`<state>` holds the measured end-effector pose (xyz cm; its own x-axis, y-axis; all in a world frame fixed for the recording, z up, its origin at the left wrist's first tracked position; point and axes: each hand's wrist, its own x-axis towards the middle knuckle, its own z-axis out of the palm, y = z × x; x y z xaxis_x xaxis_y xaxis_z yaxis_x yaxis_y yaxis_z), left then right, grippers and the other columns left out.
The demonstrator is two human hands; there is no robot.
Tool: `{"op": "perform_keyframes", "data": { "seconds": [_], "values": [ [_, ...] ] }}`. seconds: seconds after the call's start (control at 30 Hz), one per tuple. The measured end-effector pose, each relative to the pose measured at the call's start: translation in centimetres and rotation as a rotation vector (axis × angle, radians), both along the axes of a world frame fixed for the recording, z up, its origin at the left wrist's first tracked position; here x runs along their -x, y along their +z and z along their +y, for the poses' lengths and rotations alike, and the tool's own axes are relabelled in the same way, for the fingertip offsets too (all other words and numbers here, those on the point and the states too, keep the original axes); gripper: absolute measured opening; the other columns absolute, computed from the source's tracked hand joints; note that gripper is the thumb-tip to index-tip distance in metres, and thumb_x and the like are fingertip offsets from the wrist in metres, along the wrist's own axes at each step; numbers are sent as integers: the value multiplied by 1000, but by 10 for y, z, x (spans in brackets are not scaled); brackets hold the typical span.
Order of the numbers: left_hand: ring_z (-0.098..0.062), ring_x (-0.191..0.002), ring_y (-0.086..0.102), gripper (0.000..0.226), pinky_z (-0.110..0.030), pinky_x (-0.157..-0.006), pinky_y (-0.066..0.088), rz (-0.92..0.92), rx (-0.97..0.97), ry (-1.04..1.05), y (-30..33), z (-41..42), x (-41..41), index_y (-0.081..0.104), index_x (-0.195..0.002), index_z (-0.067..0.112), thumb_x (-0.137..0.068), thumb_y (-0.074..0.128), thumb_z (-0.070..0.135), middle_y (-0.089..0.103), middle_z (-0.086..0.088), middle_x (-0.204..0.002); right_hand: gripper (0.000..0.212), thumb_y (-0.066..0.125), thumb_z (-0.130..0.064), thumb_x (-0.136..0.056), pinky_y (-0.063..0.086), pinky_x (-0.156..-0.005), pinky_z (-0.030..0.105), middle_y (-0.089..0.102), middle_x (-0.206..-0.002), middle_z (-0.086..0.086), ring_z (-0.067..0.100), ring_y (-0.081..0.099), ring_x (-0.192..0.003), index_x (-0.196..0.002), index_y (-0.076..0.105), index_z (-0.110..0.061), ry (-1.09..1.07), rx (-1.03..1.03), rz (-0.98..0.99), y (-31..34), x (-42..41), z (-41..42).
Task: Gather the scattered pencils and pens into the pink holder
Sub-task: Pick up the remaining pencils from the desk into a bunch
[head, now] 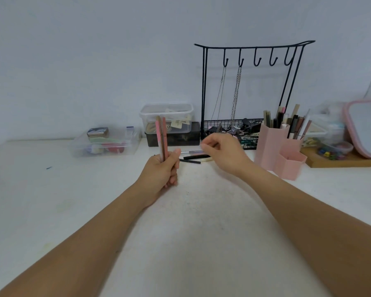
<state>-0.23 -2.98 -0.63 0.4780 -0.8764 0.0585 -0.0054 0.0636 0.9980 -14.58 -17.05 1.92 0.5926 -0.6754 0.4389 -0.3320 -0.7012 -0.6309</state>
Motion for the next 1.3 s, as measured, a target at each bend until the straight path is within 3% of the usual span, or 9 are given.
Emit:
{"op": "perform_keyframes", "data": {
  "seconds": [0.07, 0.2, 0.33, 0.43, 0.67, 0.8, 0.93, 1.1, 1.3],
  "values": [
    [-15, -47, 35, 39, -33, -61, 44, 19, -1, 21, -1, -1, -2, 53, -74, 13, -103, 54, 40, 32, 5, -47, 16, 64, -18, -95, 51, -87, 32, 71, -105, -2, 13, 63, -93, -108, 71, -16, -116, 83, 141, -10, 13, -20],
    [-16, -59, 56, 45, -39, -76, 46, -9, 3, 42, -2, -1, -1, 55, -66, 14, -103, 55, 39, 47, 0, -53, 17, 62, -12, -94, 51, -92, 37, 67, -113, 4, 26, 62, -106, -110, 69, -15, -155, 139, 339, -23, 25, -33],
    [-23, -63, 61, 31, -34, -68, 53, -186, 18, 16, -4, 2, 0, 66, -80, 10, -99, 63, 34, 51, -6, -51, 19, 64, -12, -93, 50, -91, 39, 62, -110, 5, 26, 60, -102, -111, 69, -15, -145, 186, 380, -21, 25, -35],
    [-23, -59, 63, 21, -39, -66, 54, -298, 8, -21, -5, 3, 0, 64, -94, 8, -99, 65, 28, 54, -4, -48, 14, 63, -11, -93, 51, -86, 37, 60, -102, 2, 26, 60, -96, -104, 71, -15, -141, 194, 411, -21, 25, -37],
    [-23, -62, 68, 55, -24, -60, 50, -434, -77, 10, -2, 5, 6, 54, -53, 15, -98, 59, 47, 53, -2, -47, 5, 64, -15, -95, 47, -77, 33, 55, -99, 0, 23, 59, -89, -93, 69, -16, -105, 189, 423, -20, 23, -37],
    [-14, -42, 36, 52, -28, -51, 42, -58, -75, 90, 7, 5, 4, 39, -60, 18, -97, 60, 48, 34, 6, -46, 9, 60, -15, -98, 45, -63, 29, 63, -86, -1, 17, 57, -75, -90, 62, -18, -86, 14, 167, -5, 15, -27],
    [-10, -44, 15, 49, -21, -39, 16, 172, -82, 42, 14, 9, 1, 34, -65, 23, -98, 57, 50, 22, 7, -52, 7, 56, -10, -100, 48, -55, 23, 69, -83, 9, 13, 56, -60, -101, 63, -7, 203, -568, -227, 28, 9, 0],
    [-8, -41, 17, 47, -19, -36, 14, 248, -103, -50, 16, 10, 12, 50, -68, 19, -99, 53, 55, 27, 5, -54, 14, 58, -7, -99, 55, -70, 26, 72, -91, 13, 12, 61, -63, -112, 60, -3, 457, -817, -304, 44, 5, 28],
    [-10, -44, 45, 37, -16, -35, 21, 228, -65, -85, 17, 12, 16, 66, -93, 17, -102, 52, 50, 70, -6, -74, 10, 63, -2, -95, 57, -59, 22, 64, -85, 18, 16, 62, -64, -104, 60, -3, 429, -783, -314, 38, -10, 48]
  ]
}}
